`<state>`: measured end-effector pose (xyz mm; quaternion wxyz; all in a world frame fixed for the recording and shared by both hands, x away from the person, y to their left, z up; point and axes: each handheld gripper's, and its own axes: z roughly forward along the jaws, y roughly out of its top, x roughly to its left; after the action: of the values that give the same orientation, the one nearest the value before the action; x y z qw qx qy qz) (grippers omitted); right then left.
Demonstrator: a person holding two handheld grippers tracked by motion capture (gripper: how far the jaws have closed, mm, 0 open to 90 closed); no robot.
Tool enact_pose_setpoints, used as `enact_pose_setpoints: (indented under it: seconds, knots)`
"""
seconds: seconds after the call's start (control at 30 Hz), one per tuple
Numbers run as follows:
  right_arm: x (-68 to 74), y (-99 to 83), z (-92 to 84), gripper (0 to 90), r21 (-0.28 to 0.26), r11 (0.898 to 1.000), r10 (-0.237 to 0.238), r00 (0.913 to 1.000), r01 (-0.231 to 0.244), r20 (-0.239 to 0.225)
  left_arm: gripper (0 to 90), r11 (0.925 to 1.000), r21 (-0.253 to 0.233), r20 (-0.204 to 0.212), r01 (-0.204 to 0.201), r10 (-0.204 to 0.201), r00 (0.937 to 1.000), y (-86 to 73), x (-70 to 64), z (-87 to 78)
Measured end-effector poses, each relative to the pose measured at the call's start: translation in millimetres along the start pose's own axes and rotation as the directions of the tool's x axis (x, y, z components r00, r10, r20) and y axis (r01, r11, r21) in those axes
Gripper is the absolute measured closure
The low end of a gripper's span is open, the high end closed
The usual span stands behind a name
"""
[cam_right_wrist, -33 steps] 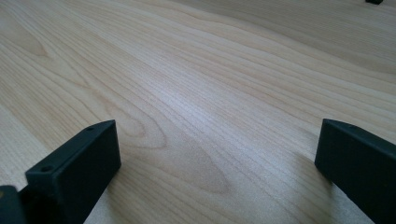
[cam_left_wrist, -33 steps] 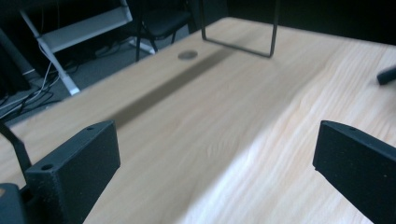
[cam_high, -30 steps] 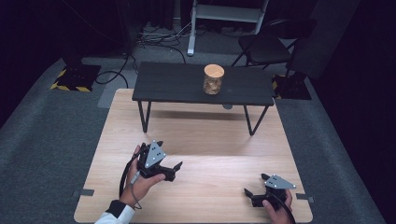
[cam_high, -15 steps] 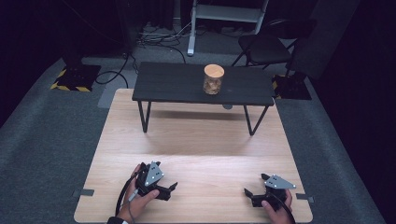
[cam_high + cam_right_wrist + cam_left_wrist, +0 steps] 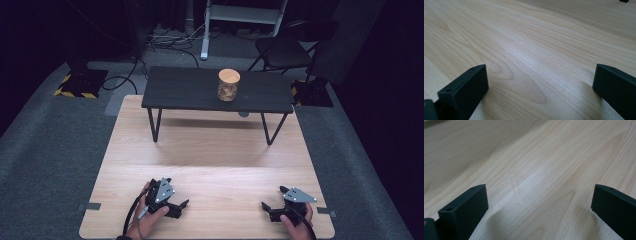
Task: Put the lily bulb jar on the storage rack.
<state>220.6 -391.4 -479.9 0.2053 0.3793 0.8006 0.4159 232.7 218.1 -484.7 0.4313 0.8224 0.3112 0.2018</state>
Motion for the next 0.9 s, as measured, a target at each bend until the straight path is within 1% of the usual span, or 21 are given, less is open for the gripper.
enact_pose_setpoints:
  seconds: [0.03,0.1,0.2,0.37,0.9]
  knots:
    - [0.0,0.0,0.0,0.0,0.000,1.000,0.000,1.0000,0.000,0.000,1.0,1.0000,-0.002,-0.005,-0.005,0.005,1.0000,-0.2,-1.3,0.7]
    - [0.0,0.0,0.0,0.0,0.000,1.000,0.000,1.0000,0.000,0.000,0.9,1.0000,-0.003,0.005,0.002,-0.002,1.0000,-0.9,0.5,1.7]
    - [0.0,0.0,0.0,0.0,0.000,1.000,0.000,1.0000,0.000,0.000,0.8,0.9998,-0.003,0.006,0.017,-0.017,0.9998,-1.8,1.3,1.8]
    - [0.0,0.0,0.0,0.0,0.000,1.000,0.000,1.0000,0.000,0.000,0.7,0.9988,0.007,0.026,0.049,-0.049,0.9985,-0.9,6.1,3.2]
    - [0.1,0.0,0.0,0.0,0.000,1.000,0.000,1.0000,0.000,0.000,0.5,0.9986,0.007,0.026,0.053,-0.053,0.9983,-0.9,6.5,3.5]
